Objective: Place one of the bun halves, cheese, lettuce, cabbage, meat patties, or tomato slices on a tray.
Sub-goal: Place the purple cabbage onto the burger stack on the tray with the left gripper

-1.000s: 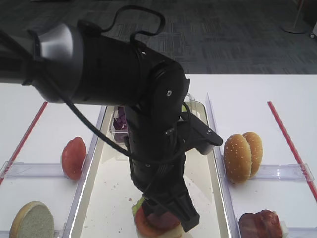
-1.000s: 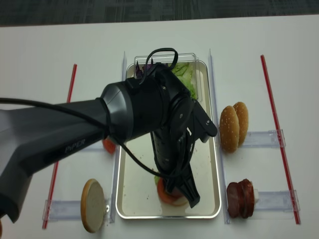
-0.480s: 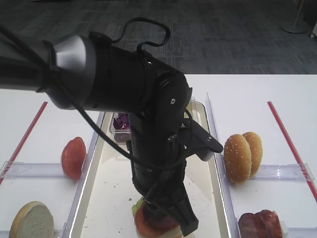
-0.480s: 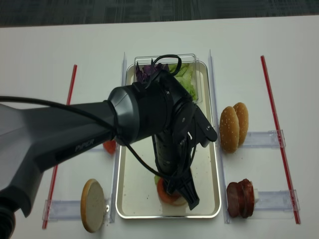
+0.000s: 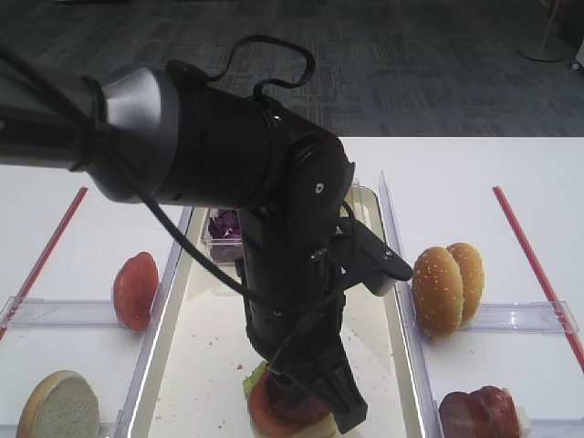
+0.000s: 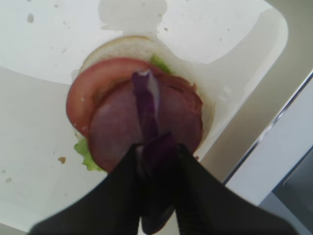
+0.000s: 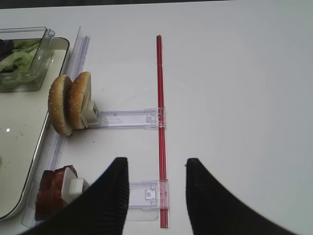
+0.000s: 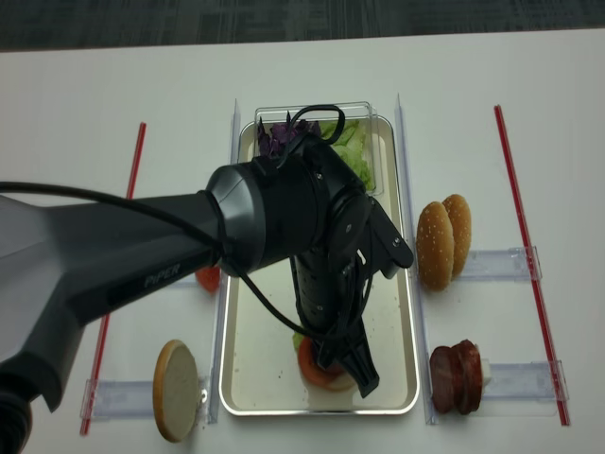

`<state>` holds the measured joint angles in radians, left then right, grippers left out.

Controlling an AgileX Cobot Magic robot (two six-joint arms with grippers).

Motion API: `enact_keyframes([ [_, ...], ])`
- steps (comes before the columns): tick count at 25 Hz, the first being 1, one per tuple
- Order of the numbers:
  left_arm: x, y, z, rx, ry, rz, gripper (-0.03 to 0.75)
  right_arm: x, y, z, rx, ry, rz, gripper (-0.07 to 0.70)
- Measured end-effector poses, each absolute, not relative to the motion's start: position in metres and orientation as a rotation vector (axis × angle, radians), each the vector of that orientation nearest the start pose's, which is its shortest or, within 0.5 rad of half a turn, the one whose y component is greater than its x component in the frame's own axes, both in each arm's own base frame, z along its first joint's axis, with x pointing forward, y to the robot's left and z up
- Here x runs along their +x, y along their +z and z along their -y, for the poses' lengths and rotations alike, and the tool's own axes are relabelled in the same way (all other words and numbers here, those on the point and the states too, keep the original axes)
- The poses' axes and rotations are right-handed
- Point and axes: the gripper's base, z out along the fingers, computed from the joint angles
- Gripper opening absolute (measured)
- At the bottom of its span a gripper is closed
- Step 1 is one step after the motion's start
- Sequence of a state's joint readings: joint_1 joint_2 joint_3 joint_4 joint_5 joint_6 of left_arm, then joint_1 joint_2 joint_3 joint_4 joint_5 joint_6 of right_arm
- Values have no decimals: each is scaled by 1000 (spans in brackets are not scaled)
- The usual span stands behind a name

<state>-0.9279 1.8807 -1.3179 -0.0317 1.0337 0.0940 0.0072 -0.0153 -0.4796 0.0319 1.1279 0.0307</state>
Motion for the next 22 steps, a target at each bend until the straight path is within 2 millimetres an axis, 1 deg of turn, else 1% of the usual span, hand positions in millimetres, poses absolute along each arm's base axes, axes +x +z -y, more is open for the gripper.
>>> enact_keyframes([
  [5,215,195,291,1490,-80,-2710,125,-8,266,-3,22,61,-2117,319],
  [15,215,195,291,1493,-80,-2708,162,-8,266,-3,22,61,-2117,319],
  [22,215,195,291,1493,-80,-2708,213,-8,266,-3,22,61,-2117,319],
])
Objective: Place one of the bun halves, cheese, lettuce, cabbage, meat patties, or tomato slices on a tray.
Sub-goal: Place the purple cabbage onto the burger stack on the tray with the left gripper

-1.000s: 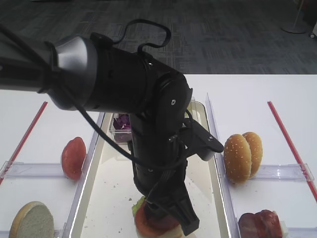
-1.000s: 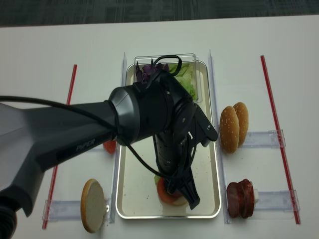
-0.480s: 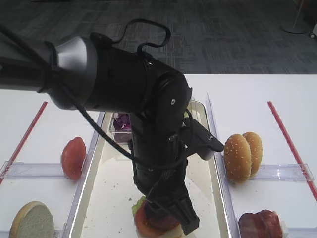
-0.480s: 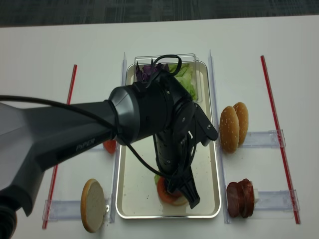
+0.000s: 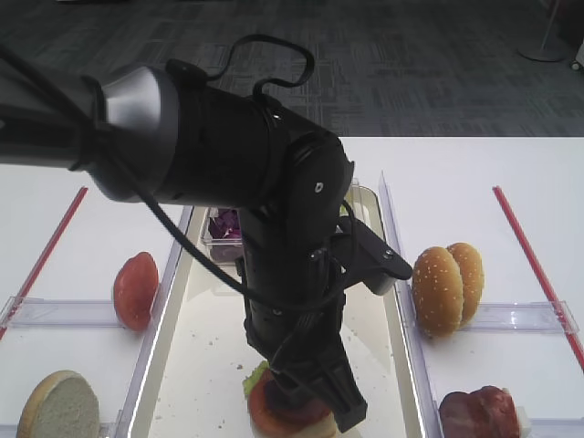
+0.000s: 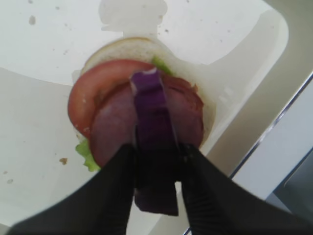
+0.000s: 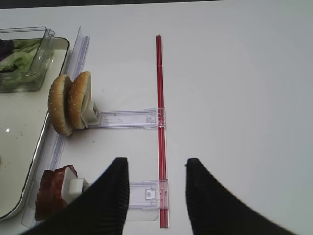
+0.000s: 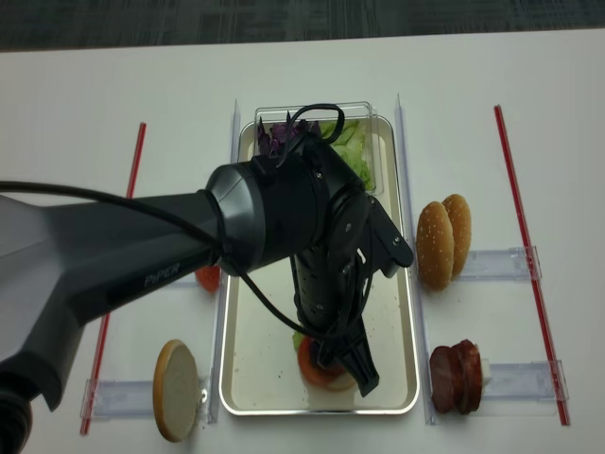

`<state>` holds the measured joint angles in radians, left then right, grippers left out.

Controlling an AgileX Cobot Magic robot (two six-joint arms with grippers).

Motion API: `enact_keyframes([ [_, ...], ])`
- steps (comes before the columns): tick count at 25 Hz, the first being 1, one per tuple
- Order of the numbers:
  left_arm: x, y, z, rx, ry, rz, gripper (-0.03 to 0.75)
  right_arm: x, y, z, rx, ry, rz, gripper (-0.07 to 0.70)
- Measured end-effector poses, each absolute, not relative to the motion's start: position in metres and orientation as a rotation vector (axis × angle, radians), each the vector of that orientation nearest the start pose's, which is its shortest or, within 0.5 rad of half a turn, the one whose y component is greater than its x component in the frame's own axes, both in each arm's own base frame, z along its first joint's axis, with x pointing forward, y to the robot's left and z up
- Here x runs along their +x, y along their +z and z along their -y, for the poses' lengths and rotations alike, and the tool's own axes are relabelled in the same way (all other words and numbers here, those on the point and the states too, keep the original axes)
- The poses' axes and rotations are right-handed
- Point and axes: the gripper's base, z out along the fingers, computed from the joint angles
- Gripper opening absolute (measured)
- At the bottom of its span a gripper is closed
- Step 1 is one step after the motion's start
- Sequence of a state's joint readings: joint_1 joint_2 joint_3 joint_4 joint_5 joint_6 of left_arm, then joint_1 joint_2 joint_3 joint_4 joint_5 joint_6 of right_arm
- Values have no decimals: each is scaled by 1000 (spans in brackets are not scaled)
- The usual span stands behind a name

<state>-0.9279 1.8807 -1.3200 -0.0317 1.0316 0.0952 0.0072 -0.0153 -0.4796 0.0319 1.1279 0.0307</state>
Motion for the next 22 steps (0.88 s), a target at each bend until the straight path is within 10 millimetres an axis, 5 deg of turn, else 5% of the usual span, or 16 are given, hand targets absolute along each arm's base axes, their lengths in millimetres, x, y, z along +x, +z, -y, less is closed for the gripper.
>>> enact_keyframes([
  [22,220,205,292,1501,-29,-2689,223,-8,266,-3,22,61,-2117,319],
])
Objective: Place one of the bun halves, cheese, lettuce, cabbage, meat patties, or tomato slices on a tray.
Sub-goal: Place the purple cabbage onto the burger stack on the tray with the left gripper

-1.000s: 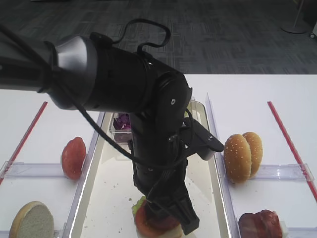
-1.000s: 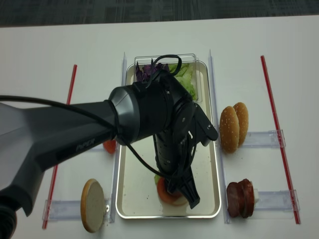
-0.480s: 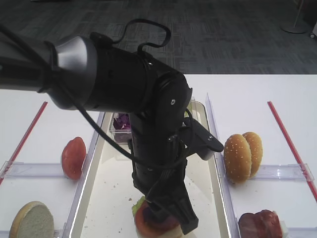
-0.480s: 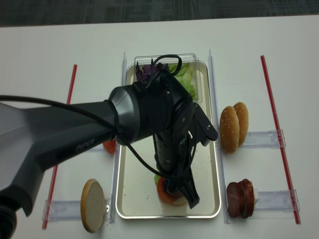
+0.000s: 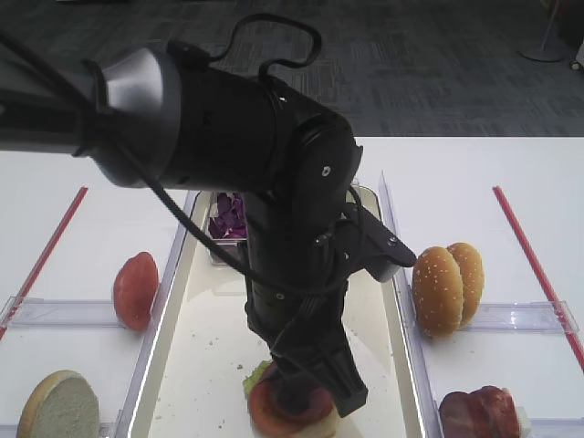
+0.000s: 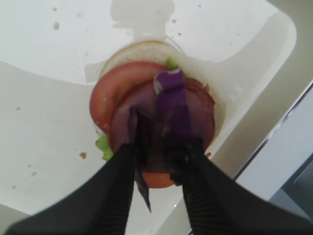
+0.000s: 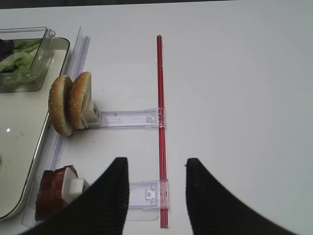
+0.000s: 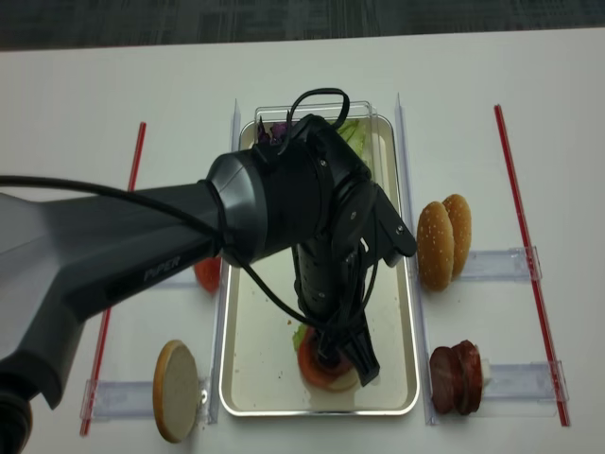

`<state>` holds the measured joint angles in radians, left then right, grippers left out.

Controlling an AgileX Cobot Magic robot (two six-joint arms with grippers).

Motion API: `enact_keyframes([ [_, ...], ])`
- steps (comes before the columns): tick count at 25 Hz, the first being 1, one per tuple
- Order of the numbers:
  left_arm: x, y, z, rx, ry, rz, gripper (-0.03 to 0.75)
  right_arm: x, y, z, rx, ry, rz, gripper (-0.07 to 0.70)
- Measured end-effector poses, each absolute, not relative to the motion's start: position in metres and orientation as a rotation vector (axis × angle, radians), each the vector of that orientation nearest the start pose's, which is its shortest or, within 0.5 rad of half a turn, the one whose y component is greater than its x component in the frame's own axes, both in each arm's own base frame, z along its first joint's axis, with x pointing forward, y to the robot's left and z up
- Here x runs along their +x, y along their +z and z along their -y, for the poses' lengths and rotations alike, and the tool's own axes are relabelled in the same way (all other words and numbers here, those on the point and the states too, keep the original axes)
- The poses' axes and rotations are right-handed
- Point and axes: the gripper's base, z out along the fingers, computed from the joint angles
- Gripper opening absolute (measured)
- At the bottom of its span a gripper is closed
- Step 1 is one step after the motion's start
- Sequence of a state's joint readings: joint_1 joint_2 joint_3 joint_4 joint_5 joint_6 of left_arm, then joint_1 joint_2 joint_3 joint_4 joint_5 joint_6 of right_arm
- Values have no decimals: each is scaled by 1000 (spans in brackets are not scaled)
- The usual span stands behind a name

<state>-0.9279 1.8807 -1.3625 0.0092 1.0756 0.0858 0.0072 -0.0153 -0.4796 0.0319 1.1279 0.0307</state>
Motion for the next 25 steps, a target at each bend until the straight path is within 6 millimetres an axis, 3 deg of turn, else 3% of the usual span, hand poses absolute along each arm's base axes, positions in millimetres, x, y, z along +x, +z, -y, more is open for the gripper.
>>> enact_keyframes([
  [25,219,206,292,1493,-30,-2715,223,-8,266,-3,31,66,-2117,319],
])
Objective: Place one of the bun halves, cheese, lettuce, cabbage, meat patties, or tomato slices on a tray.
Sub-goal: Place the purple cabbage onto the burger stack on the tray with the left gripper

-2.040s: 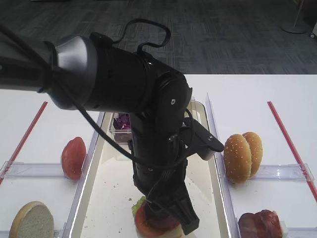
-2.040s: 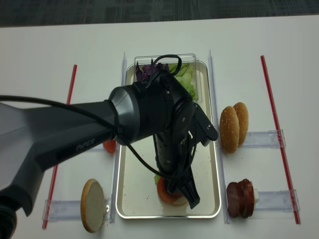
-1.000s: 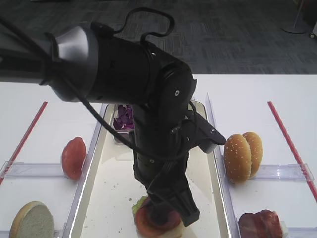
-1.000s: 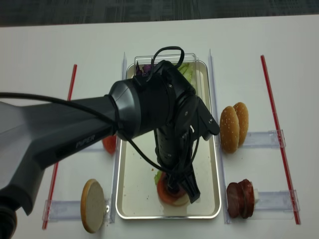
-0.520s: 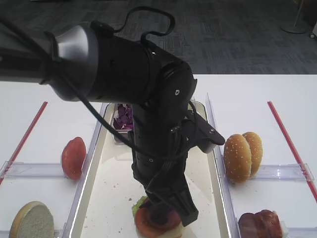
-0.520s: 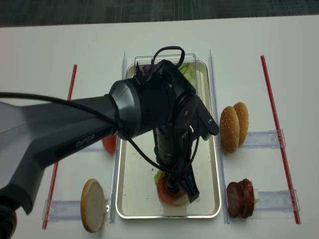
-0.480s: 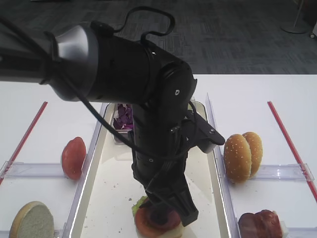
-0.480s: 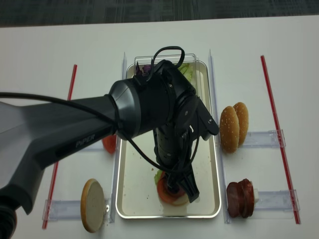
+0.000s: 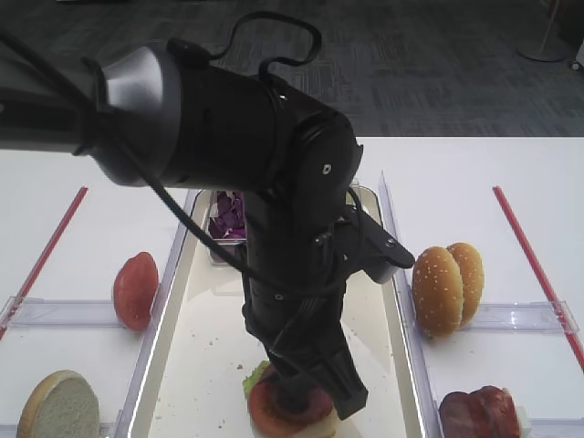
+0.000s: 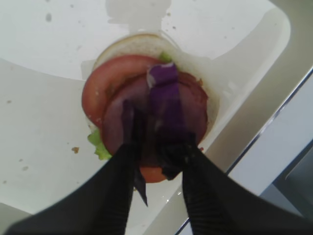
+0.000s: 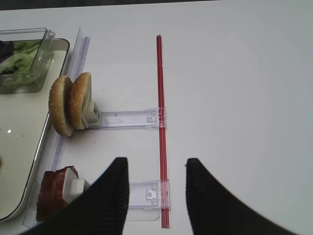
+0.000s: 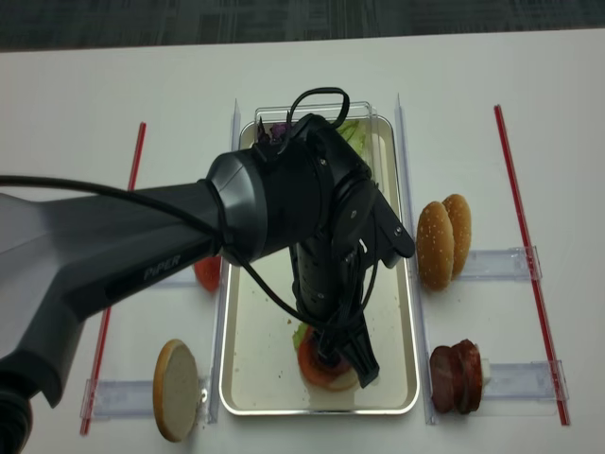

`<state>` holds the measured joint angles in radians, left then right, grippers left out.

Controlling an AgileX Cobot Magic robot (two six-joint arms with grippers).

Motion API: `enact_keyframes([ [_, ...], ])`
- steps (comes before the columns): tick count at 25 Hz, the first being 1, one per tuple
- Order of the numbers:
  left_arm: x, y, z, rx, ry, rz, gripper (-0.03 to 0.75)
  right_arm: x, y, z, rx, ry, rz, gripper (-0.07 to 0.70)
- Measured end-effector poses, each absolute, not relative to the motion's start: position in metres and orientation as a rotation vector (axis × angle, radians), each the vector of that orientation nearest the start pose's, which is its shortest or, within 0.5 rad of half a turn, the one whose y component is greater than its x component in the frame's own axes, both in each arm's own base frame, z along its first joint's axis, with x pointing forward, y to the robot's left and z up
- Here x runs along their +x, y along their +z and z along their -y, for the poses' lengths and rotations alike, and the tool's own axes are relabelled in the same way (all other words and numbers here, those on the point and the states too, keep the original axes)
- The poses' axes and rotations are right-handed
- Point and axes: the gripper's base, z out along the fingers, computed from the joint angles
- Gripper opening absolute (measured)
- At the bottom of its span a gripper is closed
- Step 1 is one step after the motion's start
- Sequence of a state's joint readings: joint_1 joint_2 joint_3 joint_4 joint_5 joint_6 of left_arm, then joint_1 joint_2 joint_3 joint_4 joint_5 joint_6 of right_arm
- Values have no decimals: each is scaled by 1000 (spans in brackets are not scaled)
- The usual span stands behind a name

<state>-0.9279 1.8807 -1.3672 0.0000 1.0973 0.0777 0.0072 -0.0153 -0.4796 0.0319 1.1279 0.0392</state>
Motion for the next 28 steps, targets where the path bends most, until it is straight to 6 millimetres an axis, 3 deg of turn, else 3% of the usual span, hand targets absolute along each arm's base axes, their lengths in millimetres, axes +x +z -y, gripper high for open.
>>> enact_keyframes([
  [28,219,214,298,1466,-90,-2716,223,-8,266,-3,31,66,-2117,319],
])
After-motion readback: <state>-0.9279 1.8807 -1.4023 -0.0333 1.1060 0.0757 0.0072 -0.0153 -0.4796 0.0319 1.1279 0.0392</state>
